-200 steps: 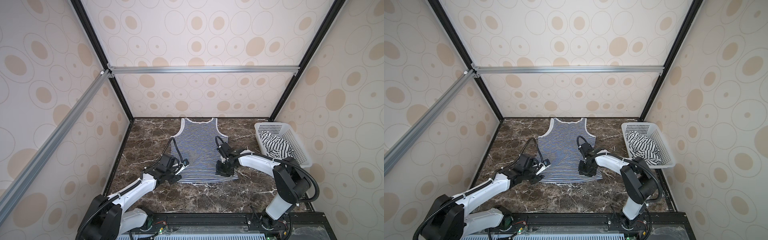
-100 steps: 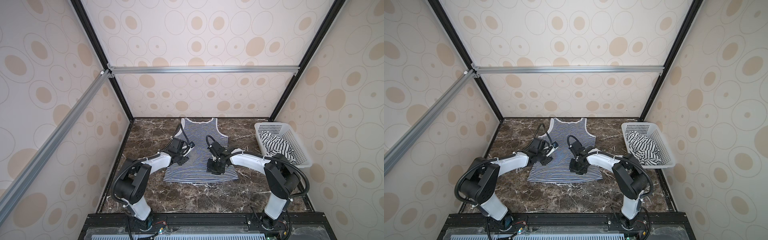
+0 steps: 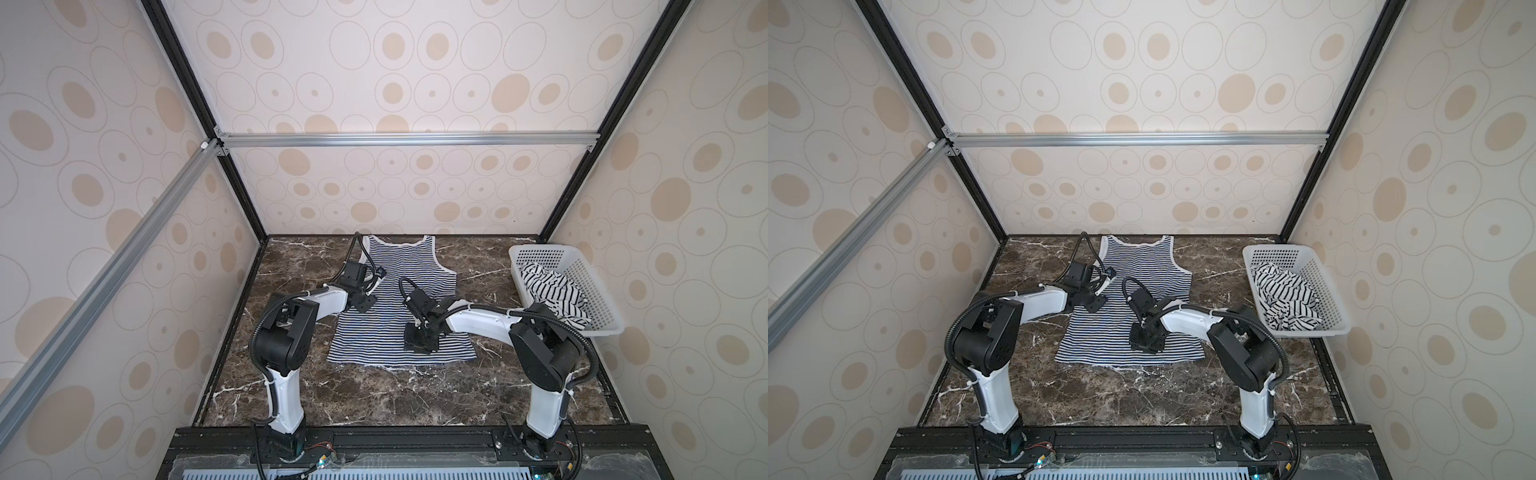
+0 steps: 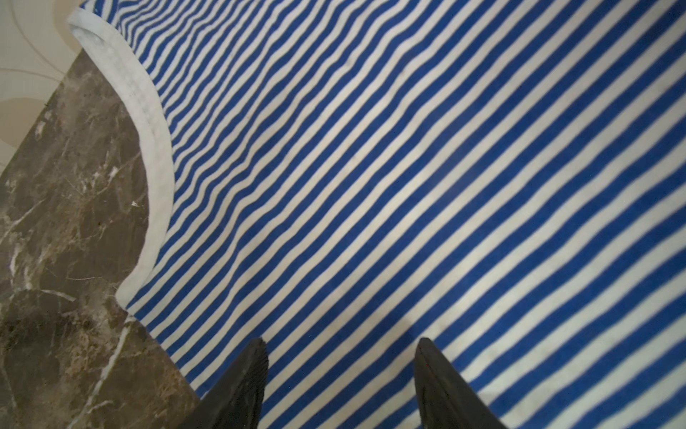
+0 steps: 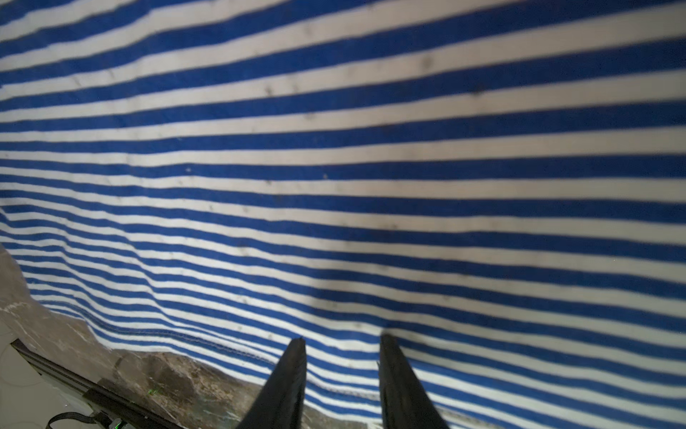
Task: Fold and stack tank tops
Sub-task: Rotate the tank top at the center of the table.
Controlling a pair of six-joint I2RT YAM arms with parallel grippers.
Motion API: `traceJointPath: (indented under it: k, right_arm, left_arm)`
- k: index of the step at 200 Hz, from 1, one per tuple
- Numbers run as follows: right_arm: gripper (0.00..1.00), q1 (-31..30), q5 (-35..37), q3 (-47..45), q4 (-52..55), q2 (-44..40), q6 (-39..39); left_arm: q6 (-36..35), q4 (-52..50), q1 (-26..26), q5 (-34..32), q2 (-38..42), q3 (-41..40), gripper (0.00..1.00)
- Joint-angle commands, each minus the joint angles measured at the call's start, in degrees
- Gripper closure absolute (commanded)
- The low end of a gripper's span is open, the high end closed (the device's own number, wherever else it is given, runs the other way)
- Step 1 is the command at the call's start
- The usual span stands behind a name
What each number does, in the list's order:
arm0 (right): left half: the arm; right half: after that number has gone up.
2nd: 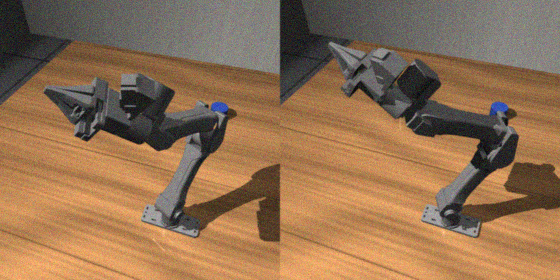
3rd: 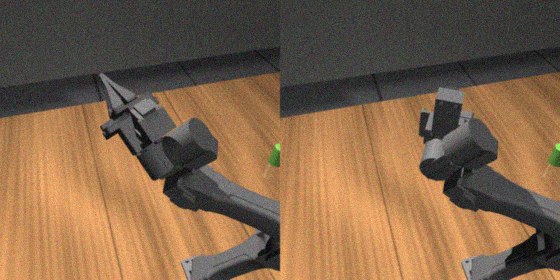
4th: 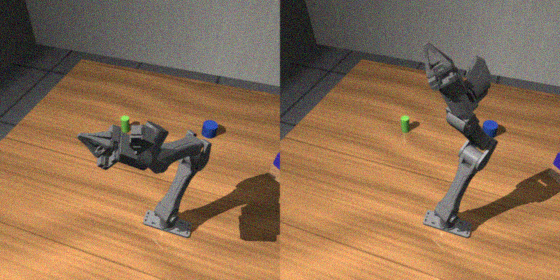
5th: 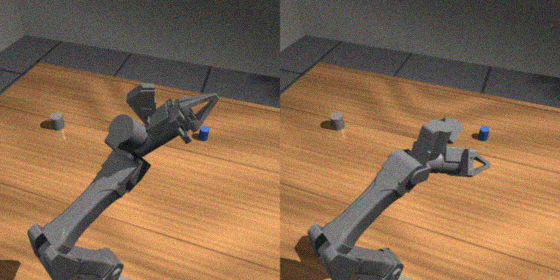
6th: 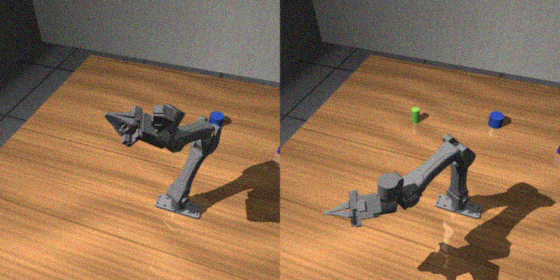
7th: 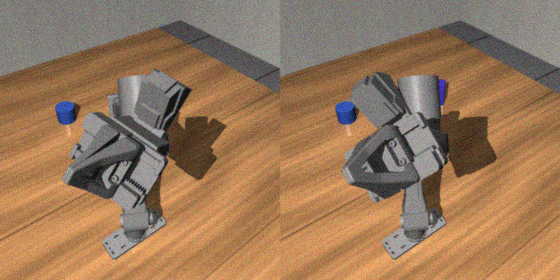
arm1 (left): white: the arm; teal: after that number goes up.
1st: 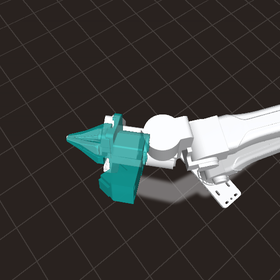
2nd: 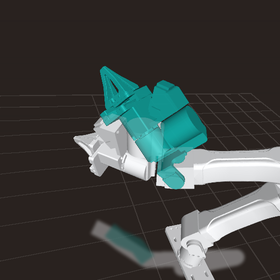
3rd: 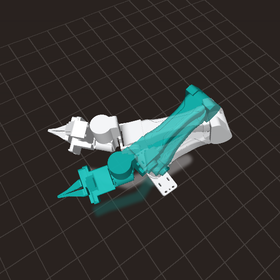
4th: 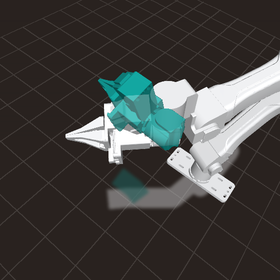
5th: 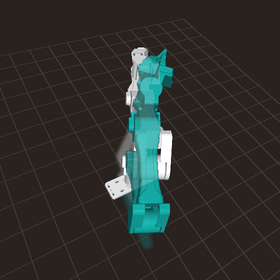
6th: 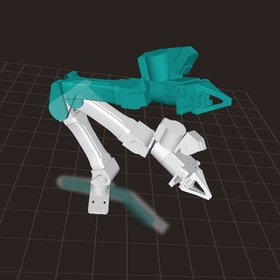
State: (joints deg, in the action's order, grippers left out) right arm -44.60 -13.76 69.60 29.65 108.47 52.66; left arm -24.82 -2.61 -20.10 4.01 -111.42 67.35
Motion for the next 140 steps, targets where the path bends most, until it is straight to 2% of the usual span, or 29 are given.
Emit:
traceJointPath:
  k: [1, 68, 121, 140]
  right_arm:
    - [0.64, -0.95, -0.01, -0.03, -0.43, 1.42, 1.86]
    - [0.65, -1.81, 1.78, -2.84, -1.37, 0.61, 2.99]
    - [0.64, 0.34, 3.29, -6.63, 1.27, -2.73, 1.00]
    - [0.64, 1.75, 3.42, -7.97, 2.09, -3.85, -0.05]
  left_arm:
    - [0.21, -1.67, 0.65, 0.41, -2.90, 4.54, 0.37]
    - [0.43, -5.34, 1.00, -2.08, -9.44, 13.08, 0.37]
    - [-1.45, -5.73, 1.63, -5.70, -9.36, 11.02, 0.38]
    - [-1.18, -6.26, 2.16, -5.15, -8.29, 9.95, 0.38]
